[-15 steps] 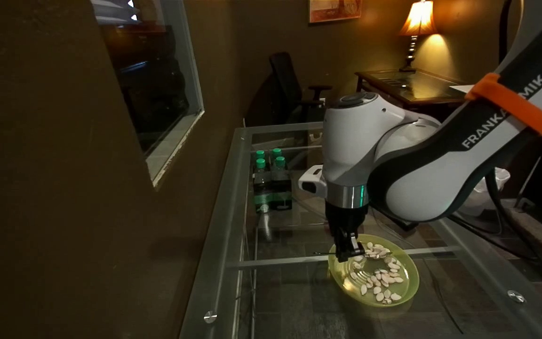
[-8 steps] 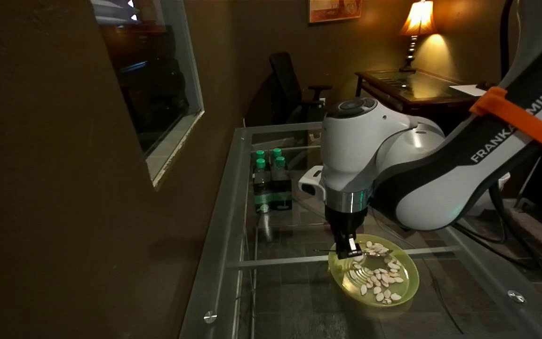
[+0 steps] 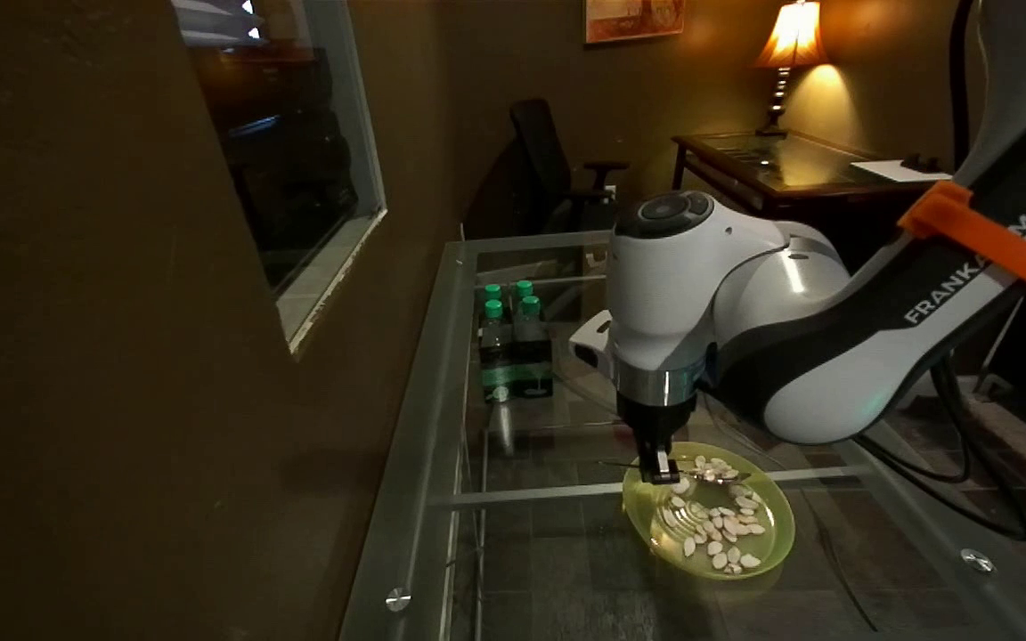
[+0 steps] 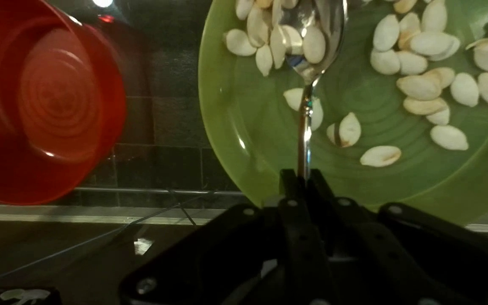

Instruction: Pick up the spoon and scoop some of the contents from the green plate and pour them in the red bowl

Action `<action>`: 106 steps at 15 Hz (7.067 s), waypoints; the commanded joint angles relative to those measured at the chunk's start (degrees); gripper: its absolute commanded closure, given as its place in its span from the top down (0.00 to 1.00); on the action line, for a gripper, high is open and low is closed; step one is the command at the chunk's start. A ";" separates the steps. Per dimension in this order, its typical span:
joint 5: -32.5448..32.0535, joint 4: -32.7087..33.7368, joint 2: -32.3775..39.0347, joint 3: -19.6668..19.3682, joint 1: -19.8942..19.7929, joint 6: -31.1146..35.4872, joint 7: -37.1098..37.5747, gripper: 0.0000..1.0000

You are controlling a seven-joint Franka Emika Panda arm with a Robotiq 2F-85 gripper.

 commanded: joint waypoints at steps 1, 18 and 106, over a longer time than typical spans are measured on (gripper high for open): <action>-3.59 0.67 0.52 -1.97 1.97 0.11 5.96 0.02; -10.86 1.62 0.79 -2.83 4.43 -4.15 15.53 0.02; -10.18 2.36 2.78 2.61 1.20 -2.70 0.66 0.02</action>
